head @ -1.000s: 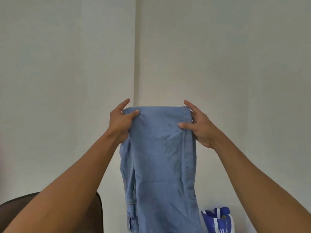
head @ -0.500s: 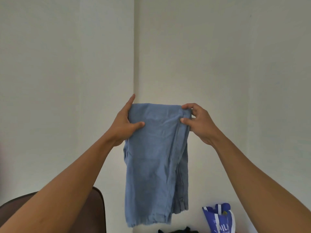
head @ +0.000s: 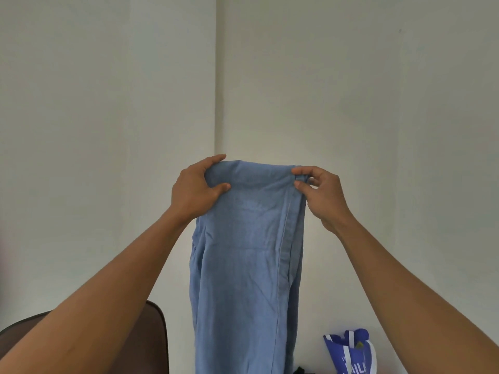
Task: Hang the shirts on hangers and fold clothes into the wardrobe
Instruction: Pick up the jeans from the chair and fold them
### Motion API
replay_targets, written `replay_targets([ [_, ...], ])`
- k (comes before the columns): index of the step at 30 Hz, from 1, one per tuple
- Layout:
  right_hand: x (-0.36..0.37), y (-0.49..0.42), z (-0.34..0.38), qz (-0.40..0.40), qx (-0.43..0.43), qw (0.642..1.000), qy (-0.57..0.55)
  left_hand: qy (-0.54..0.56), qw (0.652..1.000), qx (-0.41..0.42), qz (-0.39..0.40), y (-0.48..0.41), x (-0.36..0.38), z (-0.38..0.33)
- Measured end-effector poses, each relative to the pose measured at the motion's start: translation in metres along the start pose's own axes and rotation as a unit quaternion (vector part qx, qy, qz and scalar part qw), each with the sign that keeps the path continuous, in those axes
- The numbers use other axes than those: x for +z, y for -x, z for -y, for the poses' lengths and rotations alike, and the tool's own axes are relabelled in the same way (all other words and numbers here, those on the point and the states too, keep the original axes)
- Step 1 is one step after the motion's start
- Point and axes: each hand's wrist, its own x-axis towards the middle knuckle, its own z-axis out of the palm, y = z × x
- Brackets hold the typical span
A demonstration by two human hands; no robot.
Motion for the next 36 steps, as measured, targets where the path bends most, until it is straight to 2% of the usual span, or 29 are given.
replay_targets([
  [3,0.002,-0.002,0.004,-0.019,0.011,0.997,-0.072,-0.039,0.999,-0.010,-0.037,0.000,-0.001,-0.004],
  [8,0.000,-0.017,0.018,-0.076,-0.031,0.994,-0.066,0.130,0.986,0.099,-0.041,0.004,-0.007,-0.017],
  [14,0.000,-0.050,0.043,-0.169,-0.038,0.984,-0.047,0.148,0.976,0.132,-0.092,-0.031,-0.009,-0.059],
  [16,-0.004,-0.060,0.053,-0.204,-0.030,0.976,-0.076,0.156,0.973,0.128,-0.112,-0.049,-0.011,-0.074],
  [18,-0.012,-0.061,0.060,-0.176,-0.051,0.977,-0.107,0.154,0.973,0.125,-0.117,-0.065,-0.014,-0.088],
  [22,-0.020,-0.021,0.048,0.036,-0.075,0.982,-0.170,0.150,0.972,0.142,-0.116,-0.083,-0.023,-0.111],
  [24,-0.020,0.011,0.032,0.093,-0.058,0.972,-0.206,0.156,0.966,0.158,-0.129,-0.088,-0.028,-0.119],
  [29,-0.015,0.049,0.014,0.136,0.035,0.964,-0.226,0.179,0.953,0.195,-0.150,-0.093,-0.035,-0.131],
  [33,-0.011,0.041,0.019,0.121,0.026,0.979,-0.160,0.183,0.953,0.180,-0.159,-0.094,-0.035,-0.128],
  [36,-0.006,0.038,0.019,0.091,0.026,0.983,-0.156,0.181,0.960,0.162,-0.141,-0.094,-0.038,-0.126],
])
